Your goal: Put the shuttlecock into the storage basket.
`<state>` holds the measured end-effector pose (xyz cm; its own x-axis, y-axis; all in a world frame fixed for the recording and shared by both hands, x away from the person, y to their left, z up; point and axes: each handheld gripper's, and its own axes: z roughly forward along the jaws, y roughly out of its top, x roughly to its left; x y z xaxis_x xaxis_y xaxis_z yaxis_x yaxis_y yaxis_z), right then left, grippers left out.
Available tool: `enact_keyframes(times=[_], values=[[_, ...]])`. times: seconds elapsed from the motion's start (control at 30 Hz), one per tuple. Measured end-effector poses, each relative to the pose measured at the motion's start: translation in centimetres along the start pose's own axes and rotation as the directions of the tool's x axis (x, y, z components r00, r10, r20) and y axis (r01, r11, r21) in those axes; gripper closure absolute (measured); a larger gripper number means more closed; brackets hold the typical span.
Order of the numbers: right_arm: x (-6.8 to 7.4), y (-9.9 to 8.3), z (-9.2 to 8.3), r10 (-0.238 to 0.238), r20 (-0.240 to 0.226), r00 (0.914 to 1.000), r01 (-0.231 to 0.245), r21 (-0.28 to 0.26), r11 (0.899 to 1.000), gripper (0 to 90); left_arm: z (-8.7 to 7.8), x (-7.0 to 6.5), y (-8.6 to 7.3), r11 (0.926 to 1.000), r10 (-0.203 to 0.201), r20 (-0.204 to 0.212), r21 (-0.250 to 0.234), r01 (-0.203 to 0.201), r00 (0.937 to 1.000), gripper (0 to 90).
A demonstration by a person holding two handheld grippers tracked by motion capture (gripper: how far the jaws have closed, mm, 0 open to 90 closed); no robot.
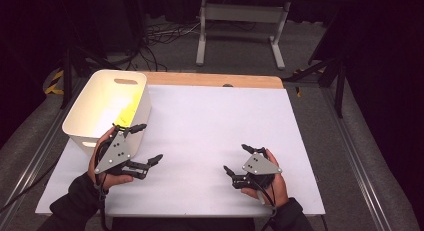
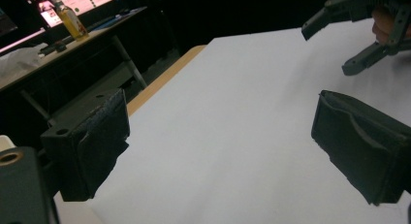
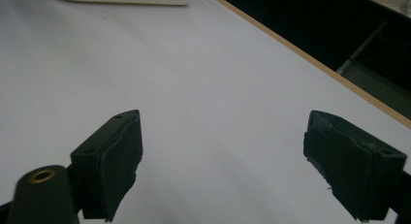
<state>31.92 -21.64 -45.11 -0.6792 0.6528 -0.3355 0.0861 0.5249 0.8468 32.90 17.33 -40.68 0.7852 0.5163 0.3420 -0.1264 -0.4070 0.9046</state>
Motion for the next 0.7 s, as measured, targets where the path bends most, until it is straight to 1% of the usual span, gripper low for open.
enact_keyframes(times=[0.1, 0.13, 0.17, 0.2, 0.4, 0.47, 0.7], values=[[0.1, 0.0, 0.0, -0.002, 0.003, 1.0, 0.002, 0.002, 1.0, 14.7, 0.3, -0.2, -0.5, 0.9999, -0.007, 0.009, 0.013, 0.007, 0.9999, 7.2], [0.1, 0.0, 0.0, -0.004, 0.004, 1.0, 0.004, 0.001, 1.0, 14.6, 0.3, -0.3, -0.6, 0.9998, 0.002, 0.005, 0.017, -0.002, 1.0, 7.1], [0.1, 0.0, -0.1, -0.007, 0.004, 1.0, 0.007, 0.001, 1.0, 14.6, 0.4, -0.4, -0.7, 0.9998, 0.005, 0.009, 0.017, -0.005, 0.9999, 7.0], [0.1, 0.0, -0.1, -0.008, 0.006, 0.9999, 0.008, 0.001, 1.0, 14.5, 0.5, -0.5, -0.8, 0.9999, -0.001, 0.014, 0.016, 0.001, 0.9999, 7.0], [0.2, 0.1, -0.2, -0.011, 0.005, 0.9999, 0.011, -0.002, 1.0, 14.5, 0.7, -0.9, -1.3, 0.9996, 0.015, 0.016, 0.025, -0.016, 0.9998, 7.0], [0.3, 0.1, -0.2, -0.014, 0.003, 0.9999, 0.014, -0.004, 1.0, 14.4, 0.9, -1.2, -1.6, 0.9993, 0.012, 0.02, 0.035, -0.013, 0.9997, 7.2], [0.5, 0.1, -0.2, -0.019, 0.0, 0.9998, 0.019, -0.006, 1.0, 14.4, 1.3, -1.9, -2.5, 0.9976, 0.028, 0.031, 0.062, -0.03, 0.9991, 7.1]])
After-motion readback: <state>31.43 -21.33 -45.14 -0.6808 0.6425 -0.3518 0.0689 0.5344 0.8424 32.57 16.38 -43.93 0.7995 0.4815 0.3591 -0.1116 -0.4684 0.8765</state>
